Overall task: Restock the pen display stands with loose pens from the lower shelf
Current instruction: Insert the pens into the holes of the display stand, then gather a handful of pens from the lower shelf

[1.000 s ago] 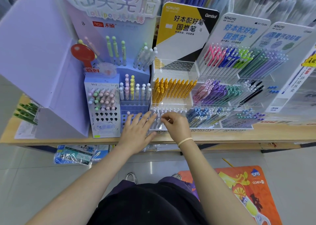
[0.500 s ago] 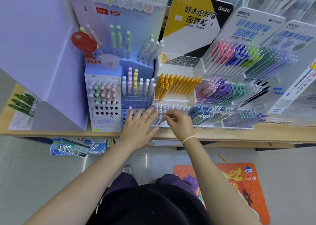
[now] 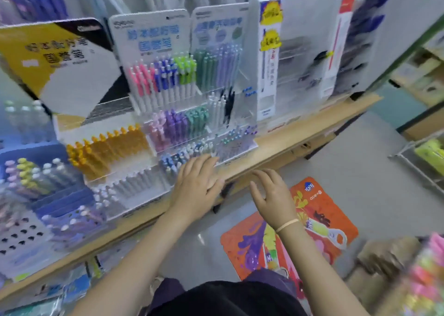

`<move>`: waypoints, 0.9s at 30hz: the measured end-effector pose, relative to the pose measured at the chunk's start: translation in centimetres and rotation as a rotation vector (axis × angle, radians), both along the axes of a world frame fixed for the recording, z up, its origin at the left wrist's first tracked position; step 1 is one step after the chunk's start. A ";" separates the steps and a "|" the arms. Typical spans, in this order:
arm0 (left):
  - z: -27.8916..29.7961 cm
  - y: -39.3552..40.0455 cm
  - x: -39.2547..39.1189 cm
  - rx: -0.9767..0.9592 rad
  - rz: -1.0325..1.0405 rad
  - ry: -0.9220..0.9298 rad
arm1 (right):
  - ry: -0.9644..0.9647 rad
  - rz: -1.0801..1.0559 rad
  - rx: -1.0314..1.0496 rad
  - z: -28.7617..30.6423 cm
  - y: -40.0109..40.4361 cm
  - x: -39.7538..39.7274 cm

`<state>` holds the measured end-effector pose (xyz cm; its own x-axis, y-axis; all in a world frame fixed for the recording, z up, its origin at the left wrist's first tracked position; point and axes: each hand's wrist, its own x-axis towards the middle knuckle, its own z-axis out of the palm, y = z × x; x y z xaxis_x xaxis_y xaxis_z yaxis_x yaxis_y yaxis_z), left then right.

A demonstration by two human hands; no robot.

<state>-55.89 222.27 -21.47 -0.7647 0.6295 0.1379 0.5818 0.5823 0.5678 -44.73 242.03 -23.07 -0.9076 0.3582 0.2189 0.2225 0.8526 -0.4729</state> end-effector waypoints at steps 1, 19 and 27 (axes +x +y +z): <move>-0.6 3.1 0.8 -0.052 -0.052 -0.013 | -0.007 -0.072 -0.010 -0.3 2.7 2.0; -21.5 52.6 8.8 -0.395 -0.502 0.070 | -0.274 -0.493 -0.258 -20.9 46.5 16.0; -57.4 65.1 3.4 -0.445 -0.469 -0.170 | -0.386 -0.587 -0.481 -55.3 57.4 10.9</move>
